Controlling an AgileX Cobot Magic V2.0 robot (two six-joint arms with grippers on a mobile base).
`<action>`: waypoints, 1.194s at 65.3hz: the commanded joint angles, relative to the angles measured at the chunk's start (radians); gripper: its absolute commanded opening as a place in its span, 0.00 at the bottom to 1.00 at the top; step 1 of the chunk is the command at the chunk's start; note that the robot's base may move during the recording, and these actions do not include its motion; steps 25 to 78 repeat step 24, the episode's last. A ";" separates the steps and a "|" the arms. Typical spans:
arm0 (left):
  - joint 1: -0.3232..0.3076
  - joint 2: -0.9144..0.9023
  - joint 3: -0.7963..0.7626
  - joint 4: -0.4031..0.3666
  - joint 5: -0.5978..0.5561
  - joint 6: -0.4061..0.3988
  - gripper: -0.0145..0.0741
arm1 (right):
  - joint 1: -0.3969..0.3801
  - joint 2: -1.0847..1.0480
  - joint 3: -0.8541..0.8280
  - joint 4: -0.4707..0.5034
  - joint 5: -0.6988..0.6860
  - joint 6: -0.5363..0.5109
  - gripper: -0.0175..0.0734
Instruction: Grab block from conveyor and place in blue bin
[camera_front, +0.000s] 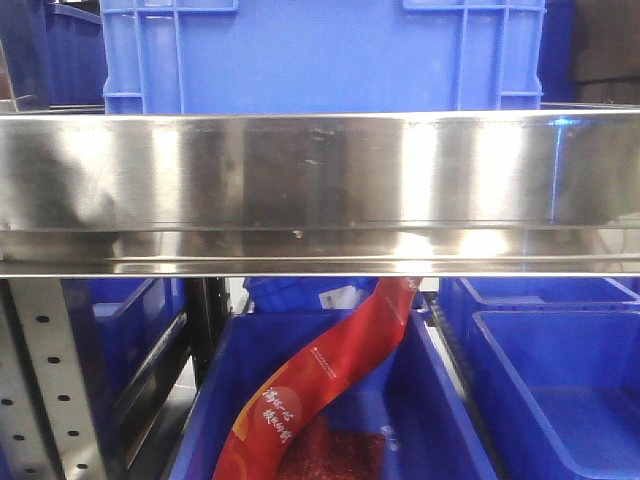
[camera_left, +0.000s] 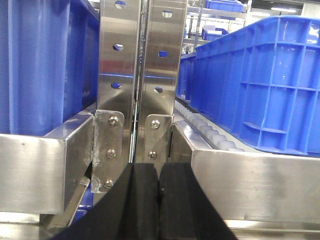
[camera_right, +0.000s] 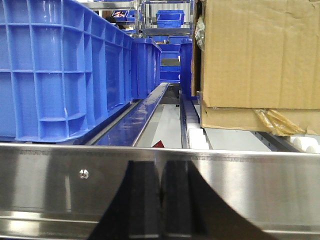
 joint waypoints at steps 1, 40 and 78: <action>0.006 -0.006 -0.001 -0.008 -0.018 -0.007 0.04 | -0.006 -0.004 0.000 -0.007 -0.017 0.003 0.01; 0.006 -0.006 -0.001 -0.008 -0.018 -0.007 0.04 | -0.006 -0.004 0.000 -0.007 -0.017 0.003 0.01; 0.006 -0.006 -0.001 -0.008 -0.018 -0.007 0.04 | -0.006 -0.004 0.000 -0.007 -0.017 0.003 0.01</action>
